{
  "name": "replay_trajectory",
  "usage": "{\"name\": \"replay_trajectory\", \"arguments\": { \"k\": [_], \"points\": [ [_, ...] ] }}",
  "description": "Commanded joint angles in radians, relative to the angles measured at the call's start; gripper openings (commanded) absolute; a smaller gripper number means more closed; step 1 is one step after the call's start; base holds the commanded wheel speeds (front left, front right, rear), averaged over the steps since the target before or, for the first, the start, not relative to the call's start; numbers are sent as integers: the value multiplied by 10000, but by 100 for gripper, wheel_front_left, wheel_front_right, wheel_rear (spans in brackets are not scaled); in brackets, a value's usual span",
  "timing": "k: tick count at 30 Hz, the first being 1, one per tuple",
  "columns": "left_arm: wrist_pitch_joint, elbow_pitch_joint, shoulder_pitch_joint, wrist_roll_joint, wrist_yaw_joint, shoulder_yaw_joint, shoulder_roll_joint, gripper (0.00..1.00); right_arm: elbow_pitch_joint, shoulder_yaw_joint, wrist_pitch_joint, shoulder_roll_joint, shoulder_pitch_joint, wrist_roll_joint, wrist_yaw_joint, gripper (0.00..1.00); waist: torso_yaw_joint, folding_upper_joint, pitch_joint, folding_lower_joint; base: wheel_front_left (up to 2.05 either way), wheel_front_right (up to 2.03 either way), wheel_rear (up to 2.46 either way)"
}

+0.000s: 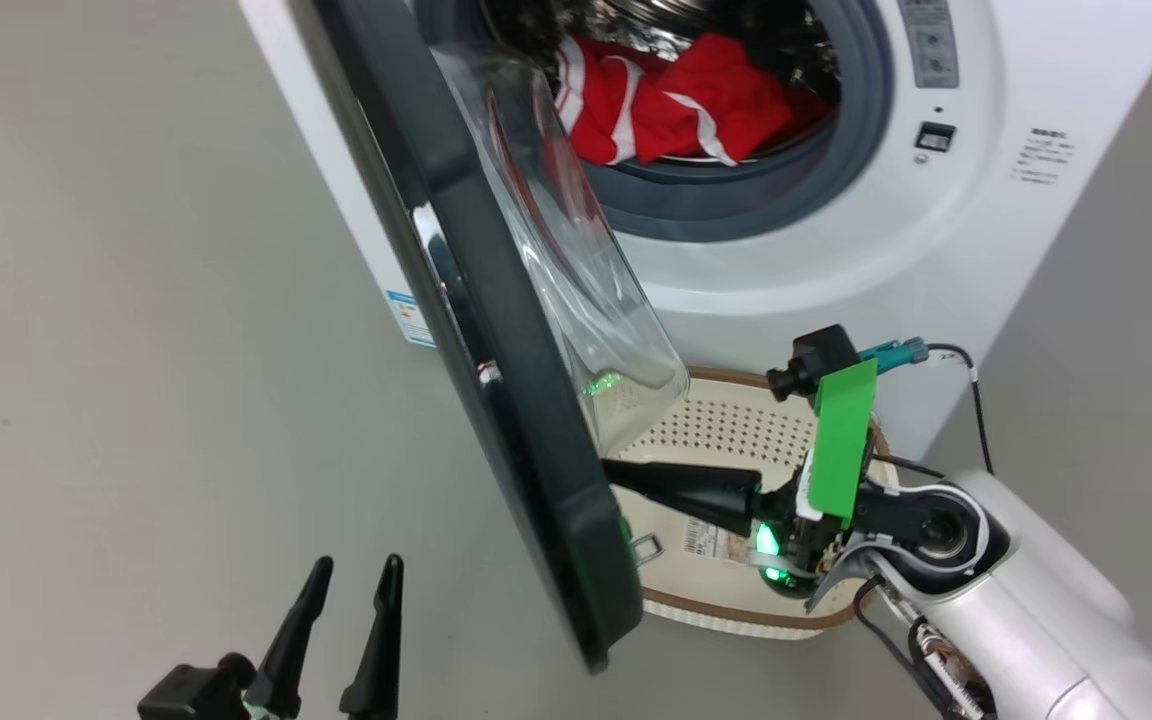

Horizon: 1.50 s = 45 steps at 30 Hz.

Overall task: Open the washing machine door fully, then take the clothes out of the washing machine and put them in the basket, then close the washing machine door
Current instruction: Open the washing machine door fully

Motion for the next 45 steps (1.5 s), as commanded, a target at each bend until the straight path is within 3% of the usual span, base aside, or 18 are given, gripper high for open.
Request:
{"name": "replay_trajectory", "arguments": {
  "k": [1, 9, 20, 32, 33, 36, 37, 38, 39, 45],
  "points": [
    [-94, -160, -20, -25, -56, 397, 103, 100, -370, 107, 69, 337, 124, -125, 52, 0, 275, 0, -168, 0, 0, 0, 0],
    [-94, -92, 120, 23, -48, 805, 103, 100, -474, 45, 149, 621, 431, -363, 52, 0, 711, 0, -422, 0, 0, 0, 0],
    [-94, -344, 286, -27, 94, 1222, 103, 100, -223, 169, 272, 1100, 159, -531, 52, 0, 827, 0, -430, 0, 0, 0, 0],
    [-94, -411, 415, 3, 103, 1163, 102, 100, -304, 236, -66, 1178, 253, -898, 52, 0, 818, 0, -512, 0, 0, 0, 0],
    [-94, -395, 407, 14, 96, 1139, 102, 100, -329, 195, -153, 1179, 293, -1016, 52, 7, 807, 0, -521, 0, 0, 0, 0],
    [-94, -329, 365, 55, 68, 1056, 102, 100, -400, 55, -410, 1180, 475, -1390, 52, 42, 769, 0, -570, 0, 0, 0, 0],
    [-94, -308, 350, 70, 58, 1028, 102, 100, -420, 2, -521, 1180, 551, -1546, 52, 64, 757, 0, -588, 0, 0, 0, 0],
    [-94, -286, 335, 89, 48, 1000, 102, 100, -433, -62, -612, 1179, 644, -1664, 52, 91, 745, 0, -608, 0, 0, 0, 0],
    [-94, -263, 322, 110, 39, 974, 102, 100, -418, -123, -720, 1149, 737, -1810, 52, 100, 734, 0, -631, 0, 0, 0, 0],
    [-94, -156, 300, 209, 0, 879, 102, 100, -202, -546, -1384, 985, 1363, -2399, 52, 100, 662, 0, -800, 0, 0, 0, 0]
  ]
}}
